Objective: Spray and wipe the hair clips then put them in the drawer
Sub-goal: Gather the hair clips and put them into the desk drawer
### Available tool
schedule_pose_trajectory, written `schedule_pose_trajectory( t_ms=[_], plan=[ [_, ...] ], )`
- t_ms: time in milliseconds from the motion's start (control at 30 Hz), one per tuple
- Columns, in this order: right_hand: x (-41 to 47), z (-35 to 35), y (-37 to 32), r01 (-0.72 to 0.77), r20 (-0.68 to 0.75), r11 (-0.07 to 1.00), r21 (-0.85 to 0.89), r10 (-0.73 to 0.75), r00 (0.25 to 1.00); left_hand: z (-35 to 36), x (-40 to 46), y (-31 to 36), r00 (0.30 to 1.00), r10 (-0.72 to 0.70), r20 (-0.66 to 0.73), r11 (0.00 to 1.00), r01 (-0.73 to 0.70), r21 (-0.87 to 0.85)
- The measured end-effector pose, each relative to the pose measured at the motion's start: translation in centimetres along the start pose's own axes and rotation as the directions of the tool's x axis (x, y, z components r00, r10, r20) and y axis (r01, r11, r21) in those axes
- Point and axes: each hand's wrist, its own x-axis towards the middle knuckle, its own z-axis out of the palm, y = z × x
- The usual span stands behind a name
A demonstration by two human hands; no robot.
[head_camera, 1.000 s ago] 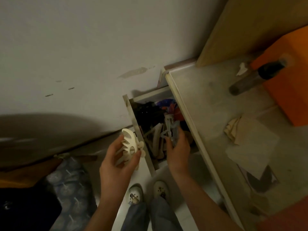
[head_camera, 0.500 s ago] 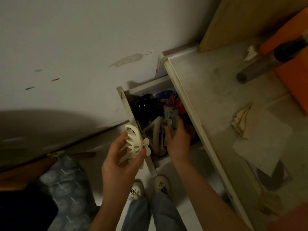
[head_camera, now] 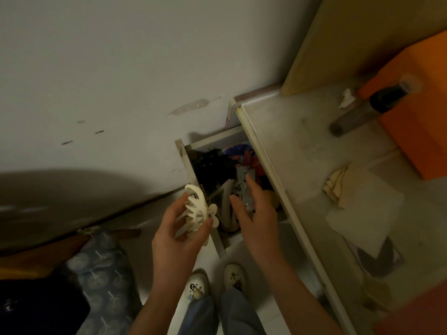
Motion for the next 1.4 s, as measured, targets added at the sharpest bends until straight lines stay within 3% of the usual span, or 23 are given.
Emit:
schedule_pose_trajectory(
  t_ms=[133, 300, 700, 867, 1100, 1267, 1400],
  plan=[
    [-1.9, -0.5, -2.3, -0.155, 0.229, 0.973, 0.170, 0.114, 0.967, -0.3, -0.4, 1.2, 1.000, 0.003, 0.030, 1.000, -0.003, -0.002],
    [-3.1, -0.9, -4.2, -0.236, 0.387, 0.941, 0.242, 0.130, 0.913, -0.8, -1.1, 2.4, 0.992, 0.001, 0.130, 1.000, -0.001, -0.004],
    [-3.7, -2.7, -6.1, -0.255, 0.389, 0.937, 0.237, 0.149, 0.909, -1.0, -2.6, 4.7, 0.964, 0.030, 0.263, 0.999, -0.023, -0.030],
    [-3.3, -3.1, -5.0, -0.232, 0.300, 0.942, 0.243, 0.154, 0.941, -0.6, -2.6, 4.1, 0.964, 0.008, 0.267, 1.000, -0.009, 0.004],
    [-0.2, -3.0, -3.6, -0.156, 0.078, 0.984, 0.086, 0.150, 0.986, 0.2, -1.3, 0.9, 0.973, 0.098, 0.207, 0.935, -0.161, 0.314],
    [2.4, -1.7, -4.1, 0.061, -0.065, 0.989, -0.135, -0.070, 0.995, 1.0, 0.1, -0.7, 0.963, 0.162, 0.216, 0.853, -0.247, 0.460],
    [4.5, 0.1, -4.2, 0.172, -0.093, 0.941, -0.290, -0.207, 0.974, 1.7, 1.0, -1.9, 0.959, 0.152, 0.239, 0.774, -0.266, 0.574]
  ],
)
